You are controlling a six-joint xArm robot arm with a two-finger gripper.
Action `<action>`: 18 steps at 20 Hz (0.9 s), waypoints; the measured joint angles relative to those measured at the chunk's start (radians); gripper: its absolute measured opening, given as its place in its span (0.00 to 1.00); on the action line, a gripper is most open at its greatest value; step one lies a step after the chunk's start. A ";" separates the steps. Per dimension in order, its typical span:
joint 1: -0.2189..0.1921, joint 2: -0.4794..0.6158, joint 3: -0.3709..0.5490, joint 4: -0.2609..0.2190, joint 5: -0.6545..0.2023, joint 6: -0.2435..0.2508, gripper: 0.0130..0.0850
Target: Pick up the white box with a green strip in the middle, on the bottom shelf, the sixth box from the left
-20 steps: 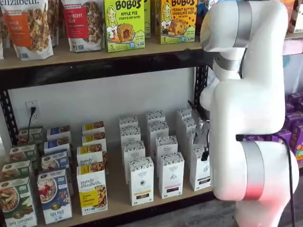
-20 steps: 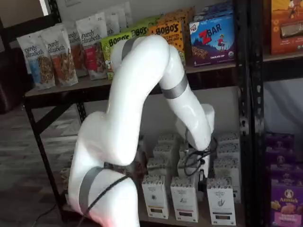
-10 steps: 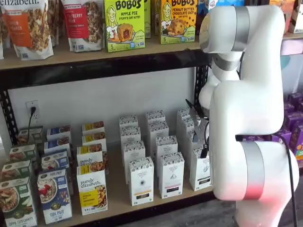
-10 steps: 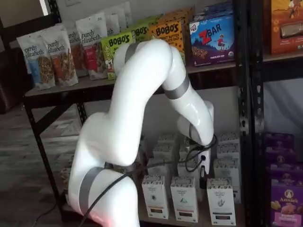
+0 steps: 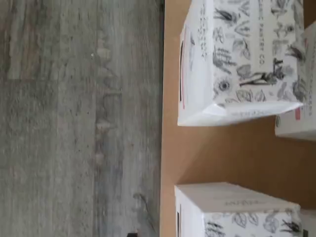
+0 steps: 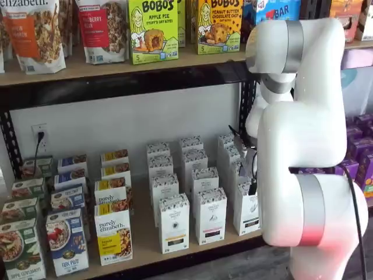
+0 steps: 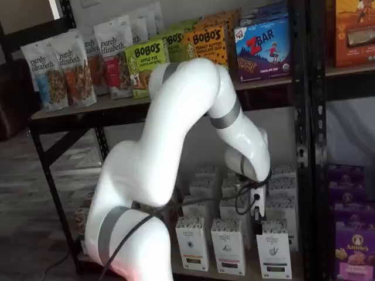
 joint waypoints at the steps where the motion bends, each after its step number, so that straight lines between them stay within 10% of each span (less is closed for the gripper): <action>1: -0.001 0.012 -0.013 -0.009 -0.001 0.007 1.00; 18: 0.006 0.201 -0.240 -0.160 0.044 0.147 1.00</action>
